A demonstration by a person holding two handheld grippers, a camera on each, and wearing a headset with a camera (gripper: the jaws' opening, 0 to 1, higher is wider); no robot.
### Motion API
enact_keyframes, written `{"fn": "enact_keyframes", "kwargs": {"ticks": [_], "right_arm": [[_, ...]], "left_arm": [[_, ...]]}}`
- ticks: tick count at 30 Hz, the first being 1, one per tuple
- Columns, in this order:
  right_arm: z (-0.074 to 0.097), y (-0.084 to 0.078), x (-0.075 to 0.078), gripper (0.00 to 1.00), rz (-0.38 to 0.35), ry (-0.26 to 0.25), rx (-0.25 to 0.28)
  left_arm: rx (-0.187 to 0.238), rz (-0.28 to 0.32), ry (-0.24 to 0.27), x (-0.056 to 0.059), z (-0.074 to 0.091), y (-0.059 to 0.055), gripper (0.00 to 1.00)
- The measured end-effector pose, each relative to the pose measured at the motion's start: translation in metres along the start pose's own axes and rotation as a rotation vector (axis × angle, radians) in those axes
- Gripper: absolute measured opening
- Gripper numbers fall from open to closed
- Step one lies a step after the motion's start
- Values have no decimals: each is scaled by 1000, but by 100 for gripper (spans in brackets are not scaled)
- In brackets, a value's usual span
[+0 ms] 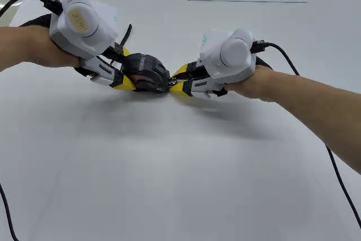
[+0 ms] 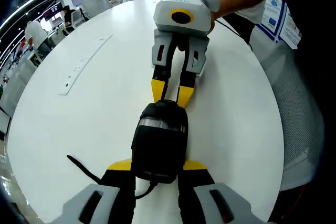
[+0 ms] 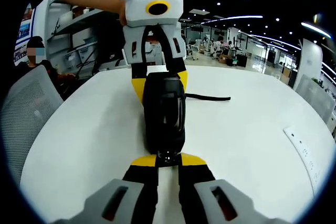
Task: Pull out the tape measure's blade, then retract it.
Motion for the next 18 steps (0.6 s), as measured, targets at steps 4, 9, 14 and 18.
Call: {"fn": "enact_keyframes", "kwargs": {"ticks": [4,9,14,18], "right_arm": [[1,1,0,12,8,2,1],[2,2,0,12,11,2,2],[4,5,0,12,35,9,-4],[6,4,1,12,40,10,-8]], "left_arm": [[-1,4,-2,0,0,-1,28],[0,8,-2,0,1,-2,28],[-2,24,1,0,1,-2,28],[-1,29,2,0,1,-2,28]]}}
Point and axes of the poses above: the centre of the closed fingertips' face, and the gripper's own axes: z roughly backward along the fingers, x roughly to its right, y roughly out of its top, the point moved 7 cm from there along z, roughly backward along the fingers, and after that the axes turned 14 degrees about -z, right-handed, at the moved point
